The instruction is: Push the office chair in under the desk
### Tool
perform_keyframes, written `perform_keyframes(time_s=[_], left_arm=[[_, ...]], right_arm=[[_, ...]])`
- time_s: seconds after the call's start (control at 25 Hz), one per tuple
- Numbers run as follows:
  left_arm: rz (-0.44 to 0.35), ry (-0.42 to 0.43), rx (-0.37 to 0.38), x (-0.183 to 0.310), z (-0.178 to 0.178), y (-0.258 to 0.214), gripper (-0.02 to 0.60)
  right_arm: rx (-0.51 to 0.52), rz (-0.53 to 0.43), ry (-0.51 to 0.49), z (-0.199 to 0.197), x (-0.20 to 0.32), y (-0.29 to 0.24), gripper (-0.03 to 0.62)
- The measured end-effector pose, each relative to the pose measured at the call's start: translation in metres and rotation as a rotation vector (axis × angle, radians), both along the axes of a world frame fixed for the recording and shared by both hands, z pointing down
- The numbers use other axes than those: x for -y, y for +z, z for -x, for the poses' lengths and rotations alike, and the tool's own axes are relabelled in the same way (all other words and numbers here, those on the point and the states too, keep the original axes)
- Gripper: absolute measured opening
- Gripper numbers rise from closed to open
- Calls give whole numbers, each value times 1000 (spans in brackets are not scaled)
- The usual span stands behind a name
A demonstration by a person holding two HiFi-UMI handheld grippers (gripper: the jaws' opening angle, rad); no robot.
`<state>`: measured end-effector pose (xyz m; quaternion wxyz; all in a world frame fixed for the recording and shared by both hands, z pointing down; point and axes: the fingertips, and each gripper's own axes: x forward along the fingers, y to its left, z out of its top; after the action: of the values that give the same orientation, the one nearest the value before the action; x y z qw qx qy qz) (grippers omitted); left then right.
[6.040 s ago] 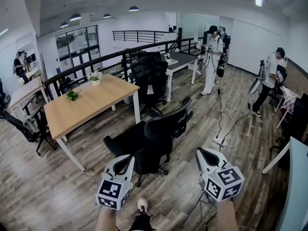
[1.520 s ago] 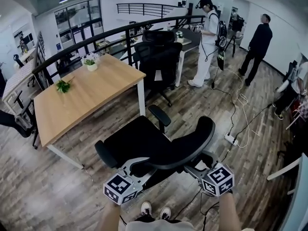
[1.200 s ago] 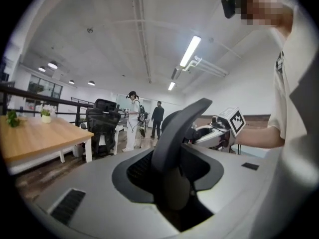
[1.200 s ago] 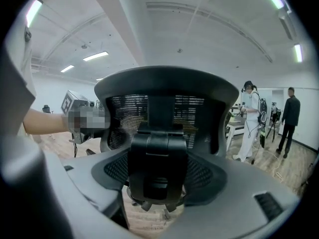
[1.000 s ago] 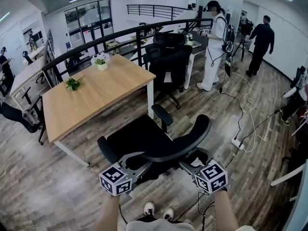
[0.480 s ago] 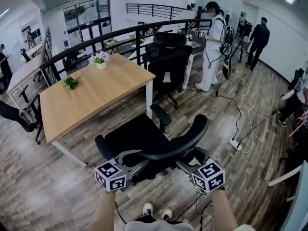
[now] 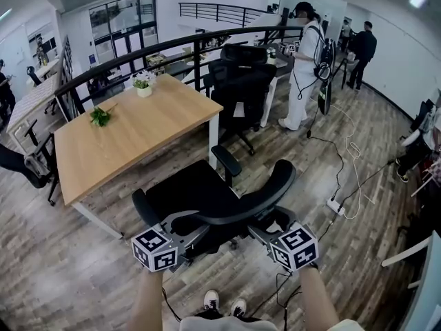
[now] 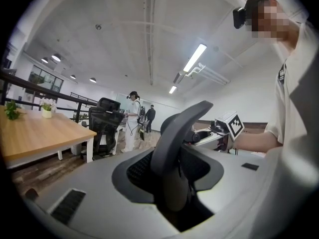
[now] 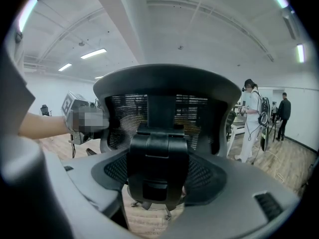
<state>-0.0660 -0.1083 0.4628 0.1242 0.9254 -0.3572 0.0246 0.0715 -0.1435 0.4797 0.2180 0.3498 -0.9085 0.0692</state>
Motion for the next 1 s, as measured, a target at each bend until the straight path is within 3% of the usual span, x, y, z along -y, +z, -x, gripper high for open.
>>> perform_keyframes(time_s=[0.44, 1.0], left_arm=[[2, -16, -3, 32, 24, 1, 193], [-9, -35, 1, 78, 83, -1, 198]], right_arm=[[-1, 2, -20, 25, 36, 2, 330], [28, -14, -46, 86, 82, 3, 336]])
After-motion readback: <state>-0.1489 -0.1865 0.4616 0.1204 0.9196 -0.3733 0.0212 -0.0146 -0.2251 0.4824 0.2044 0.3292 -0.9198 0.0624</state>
